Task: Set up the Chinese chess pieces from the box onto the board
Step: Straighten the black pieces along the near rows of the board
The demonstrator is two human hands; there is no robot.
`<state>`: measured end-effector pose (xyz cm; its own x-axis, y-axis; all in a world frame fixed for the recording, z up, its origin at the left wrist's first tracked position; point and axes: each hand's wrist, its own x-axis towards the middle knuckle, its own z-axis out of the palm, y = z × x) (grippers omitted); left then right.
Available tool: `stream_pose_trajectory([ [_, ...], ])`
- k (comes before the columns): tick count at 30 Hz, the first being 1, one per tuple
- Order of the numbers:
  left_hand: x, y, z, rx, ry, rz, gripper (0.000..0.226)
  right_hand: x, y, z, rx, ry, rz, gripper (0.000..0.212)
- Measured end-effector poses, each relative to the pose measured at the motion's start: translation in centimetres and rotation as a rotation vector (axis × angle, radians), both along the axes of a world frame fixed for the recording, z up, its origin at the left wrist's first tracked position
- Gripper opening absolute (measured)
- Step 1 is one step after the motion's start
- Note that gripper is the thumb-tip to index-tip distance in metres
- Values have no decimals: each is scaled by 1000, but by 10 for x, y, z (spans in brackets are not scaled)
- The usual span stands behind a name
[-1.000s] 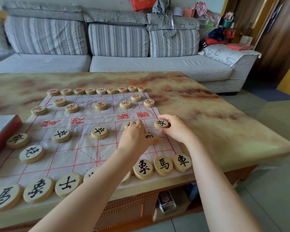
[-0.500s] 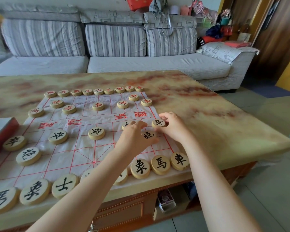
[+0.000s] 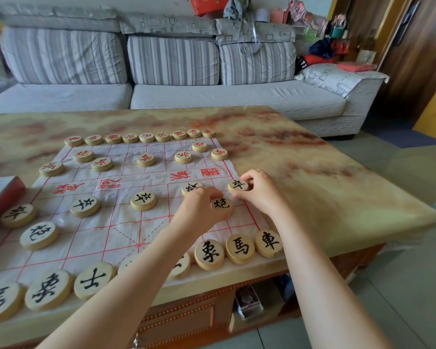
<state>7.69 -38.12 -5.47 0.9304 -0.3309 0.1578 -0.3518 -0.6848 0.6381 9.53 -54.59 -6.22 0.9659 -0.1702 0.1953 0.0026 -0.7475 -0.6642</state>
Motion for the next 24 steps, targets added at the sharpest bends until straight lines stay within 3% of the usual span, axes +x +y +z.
stream_pose_trajectory([
  [7,-2,2,-3,-33,-14,-5,52,2,-3,-2,29,22,13,58],
  [24,-4,3,-4,-40,-14,-5,53,0,-1,-1,22,45,2,47],
])
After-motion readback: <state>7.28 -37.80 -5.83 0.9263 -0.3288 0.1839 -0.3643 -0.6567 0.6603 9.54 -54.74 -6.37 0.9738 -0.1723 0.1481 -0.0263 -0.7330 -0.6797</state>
